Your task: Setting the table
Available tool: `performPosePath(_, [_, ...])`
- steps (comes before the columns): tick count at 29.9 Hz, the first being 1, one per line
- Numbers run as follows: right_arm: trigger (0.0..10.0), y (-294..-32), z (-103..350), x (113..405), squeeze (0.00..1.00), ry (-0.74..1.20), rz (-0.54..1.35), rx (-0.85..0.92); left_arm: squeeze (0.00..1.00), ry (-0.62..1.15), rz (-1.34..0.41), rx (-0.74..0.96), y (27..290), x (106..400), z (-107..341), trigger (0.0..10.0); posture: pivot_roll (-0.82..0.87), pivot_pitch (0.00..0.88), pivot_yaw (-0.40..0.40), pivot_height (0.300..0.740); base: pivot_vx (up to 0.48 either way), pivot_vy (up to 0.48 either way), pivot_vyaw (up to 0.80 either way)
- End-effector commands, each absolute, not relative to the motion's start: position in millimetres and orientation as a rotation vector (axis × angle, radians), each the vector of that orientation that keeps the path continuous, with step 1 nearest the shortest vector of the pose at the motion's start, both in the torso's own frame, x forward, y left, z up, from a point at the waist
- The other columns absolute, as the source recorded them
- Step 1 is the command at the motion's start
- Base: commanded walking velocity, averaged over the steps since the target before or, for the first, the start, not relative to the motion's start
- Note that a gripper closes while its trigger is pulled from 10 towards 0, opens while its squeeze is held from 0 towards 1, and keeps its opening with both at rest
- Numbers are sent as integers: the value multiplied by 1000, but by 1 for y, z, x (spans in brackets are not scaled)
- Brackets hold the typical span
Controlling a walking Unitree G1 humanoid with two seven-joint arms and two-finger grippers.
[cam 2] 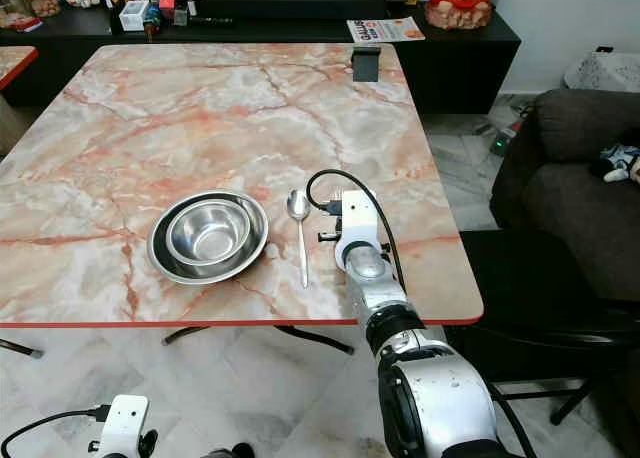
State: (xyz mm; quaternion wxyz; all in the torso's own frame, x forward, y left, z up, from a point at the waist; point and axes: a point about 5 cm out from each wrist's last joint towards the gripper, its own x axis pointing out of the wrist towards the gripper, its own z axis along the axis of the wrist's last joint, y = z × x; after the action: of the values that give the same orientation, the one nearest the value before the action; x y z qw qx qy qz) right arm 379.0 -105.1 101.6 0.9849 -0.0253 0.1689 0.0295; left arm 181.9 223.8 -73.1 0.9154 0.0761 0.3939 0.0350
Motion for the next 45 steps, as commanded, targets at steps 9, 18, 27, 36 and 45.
performPosePath(9, [10000, -103, 105, 380, 1000, 313, 55, 2, 0, 842, 80, 162, 227, 175, -76, 10000, 98, 133, -3, 740, 0, 0, 0])
performPosePath(18, [10000, -100, 118, 383, 953, 205, 65, 48, 0, 845, 76, 159, 225, 175, -77, 10000, 87, 129, 3, 740, 0, 0, 0])
performPosePath(27, [10000, -109, 138, 386, 0, 23, 17, -8, 0, 823, 67, 150, 222, 184, -73, 10000, 58, 103, 8, 740, 0, 0, 0])
performPosePath(36, [10000, -109, 163, 380, 0, -228, 16, -43, 0, 775, 46, 144, 217, 204, -64, 10000, 13, 43, 29, 740, 0, 0, 0])
performPosePath(45, [10000, -126, 161, 366, 0, -316, -23, -55, 0, 751, 41, 138, 216, 212, -60, 10000, -15, 51, 27, 740, 0, 0, 0])
